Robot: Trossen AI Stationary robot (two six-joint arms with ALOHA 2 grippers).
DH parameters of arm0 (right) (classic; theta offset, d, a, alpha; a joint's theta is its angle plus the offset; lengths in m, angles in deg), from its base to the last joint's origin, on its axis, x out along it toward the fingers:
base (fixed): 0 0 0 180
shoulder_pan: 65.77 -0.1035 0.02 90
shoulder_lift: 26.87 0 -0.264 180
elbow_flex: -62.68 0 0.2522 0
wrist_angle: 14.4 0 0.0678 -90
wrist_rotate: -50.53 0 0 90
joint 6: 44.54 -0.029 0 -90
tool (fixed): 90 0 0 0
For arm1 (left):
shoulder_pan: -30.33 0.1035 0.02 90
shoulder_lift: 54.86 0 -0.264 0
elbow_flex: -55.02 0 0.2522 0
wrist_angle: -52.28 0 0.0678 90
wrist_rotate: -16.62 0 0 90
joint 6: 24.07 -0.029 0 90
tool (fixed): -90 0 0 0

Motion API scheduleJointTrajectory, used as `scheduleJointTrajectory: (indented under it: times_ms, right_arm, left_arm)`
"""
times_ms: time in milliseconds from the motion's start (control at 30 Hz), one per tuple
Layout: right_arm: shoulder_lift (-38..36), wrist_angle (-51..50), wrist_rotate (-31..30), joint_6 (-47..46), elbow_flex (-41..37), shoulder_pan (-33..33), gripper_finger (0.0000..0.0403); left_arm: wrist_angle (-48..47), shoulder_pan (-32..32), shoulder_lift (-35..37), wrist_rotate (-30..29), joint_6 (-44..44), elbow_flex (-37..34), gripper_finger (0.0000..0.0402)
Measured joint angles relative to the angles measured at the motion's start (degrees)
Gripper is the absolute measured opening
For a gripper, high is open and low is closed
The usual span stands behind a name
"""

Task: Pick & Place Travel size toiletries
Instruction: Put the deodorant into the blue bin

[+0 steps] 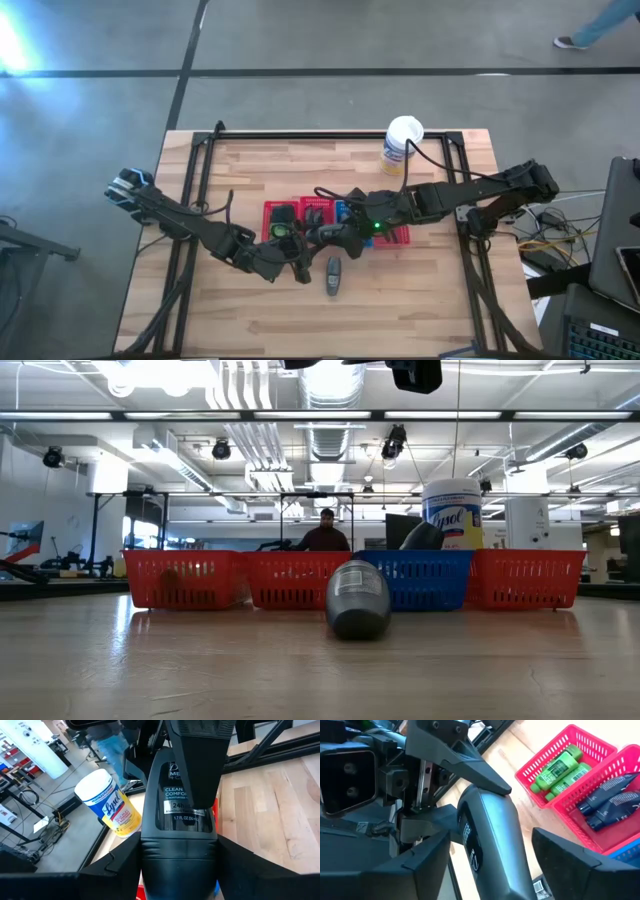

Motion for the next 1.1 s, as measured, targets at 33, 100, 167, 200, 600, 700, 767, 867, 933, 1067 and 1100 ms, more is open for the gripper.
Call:
scheduleJointTrajectory:
  times_ms: [33, 100, 167, 200, 600, 700, 767, 867, 933, 1067, 1100]
  right_arm:
    - [0.0, 0.0, 0.0, 0.0, 0.0, 0.0, 0.0273]
    - [0.0, 0.0, 0.0, 0.0, 0.0, 0.1, 0.0259]
    - [0.0, 0.0, 0.0, 0.0, 0.0, 0.2, 0.0245]
    - [0.0, 0.0, 0.0, 0.0, 0.0, 0.3, 0.0237]
    - [-0.1, -0.3, 0.9, -0.5, -0.1, 0.5, 0.014]
    - [-0.1, -0.5, 0.6, -0.2, -0.1, 0.5, 0.0138]
    - [0.0, -2.1, 0.3, 0.0, -0.2, 0.6, 0.0138]
    - [0.0, -5.9, -0.5, 0.6, -0.3, 0.6, 0.0138]
    - [0.0, -10.2, -1.5, 1.0, -0.3, 0.6, 0.0138]
    - [0.0, -20.5, -5.9, 1.3, -0.3, 0.6, 0.0138]
    - [0.0, -23.1, -7.7, 1.5, -0.3, 0.5, 0.0138]
  left_arm:
    - [0.0, 0.0, 0.0, 0.2, 0.0, 0.0, 0.0207]
    - [0.0, 0.0, 0.0, 0.3, 0.0, 0.0, 0.0207]
    - [0.0, 0.0, 0.0, 0.3, 0.0, 0.0, 0.0207]
    - [0.0, 0.0, 0.0, 0.3, 0.0, 0.0, 0.0207]
    - [-0.2, 0.1, -0.1, 0.3, -0.2, 0.0, 0.0207]
    - [0.0, 0.1, -0.1, 1.1, -0.1, -0.5, 0.0239]
    - [0.1, 0.1, -0.1, 2.6, 0.3, -0.7, 0.0274]
    - [-1.4, 0.0, -0.1, 3.8, 1.8, -0.8, 0.0317]
    - [-3.9, -0.2, -0.1, 4.0, 3.4, -0.9, 0.0334]
    - [-10.3, -0.5, 0.1, 4.0, 9.3, -0.9, 0.0347]
    - [-12.4, -0.5, 0.2, 4.2, 11.6, -0.9, 0.0347]
